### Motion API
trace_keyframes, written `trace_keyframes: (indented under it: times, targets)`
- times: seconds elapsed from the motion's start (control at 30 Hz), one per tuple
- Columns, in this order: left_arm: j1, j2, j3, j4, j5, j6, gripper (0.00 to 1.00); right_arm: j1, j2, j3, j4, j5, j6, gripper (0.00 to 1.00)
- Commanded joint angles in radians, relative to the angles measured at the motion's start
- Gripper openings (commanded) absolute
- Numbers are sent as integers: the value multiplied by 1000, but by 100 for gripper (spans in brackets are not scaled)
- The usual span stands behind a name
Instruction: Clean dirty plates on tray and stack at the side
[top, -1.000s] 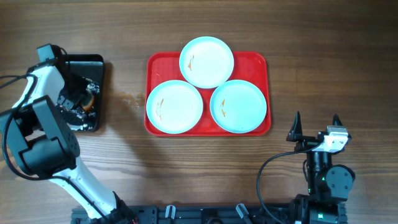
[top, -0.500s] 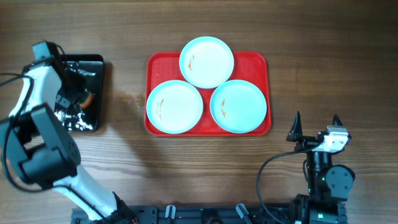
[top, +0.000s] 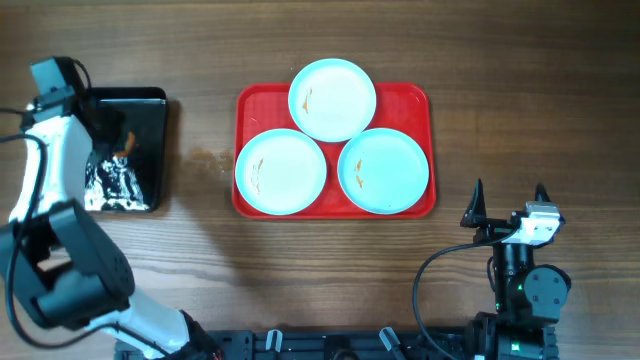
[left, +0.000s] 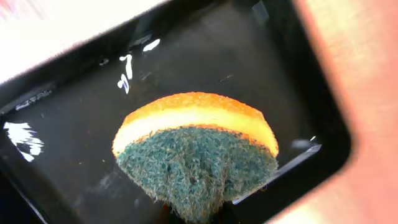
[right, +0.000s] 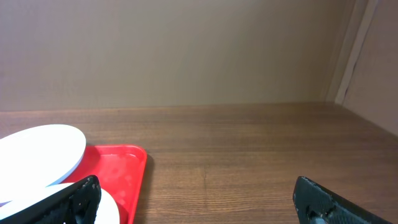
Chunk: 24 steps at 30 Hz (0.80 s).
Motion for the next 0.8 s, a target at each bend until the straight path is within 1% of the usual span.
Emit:
trace_keyframes:
  times: [0.0,0.17,0.47,0.53,0.57,0.6,0.63,0.67,0.77]
  targets:
    - [2,56,-31,-4,-23,1,4,-5,1,-2,2,11,2,100]
    - [2,18,-29,-8,-19,1,4,-5,1,-2,2,11,2,100]
    - [3,20,-43,-19,-21,1,4,-5,1,-2,2,11,2,100]
    - [2,20,-43,-19,-21,1,13,-5,1,-2,2,11,2,100]
    - [2,20,-43,-20,-21,1,22,-5,1,-2,2,11,2,100]
    - [3,20,-43,-21,-21,1,25,-5,1,-2,2,11,2,100]
    - [2,20,-43,-20,-21,1,24,-5,1,-2,2,11,2,100]
    - [2,20,-43,-19,-21,1,20,-5,1,-2,2,11,2,100]
    - [2,20,-43,-19,-21,1,19,-5,1,-2,2,11,2,100]
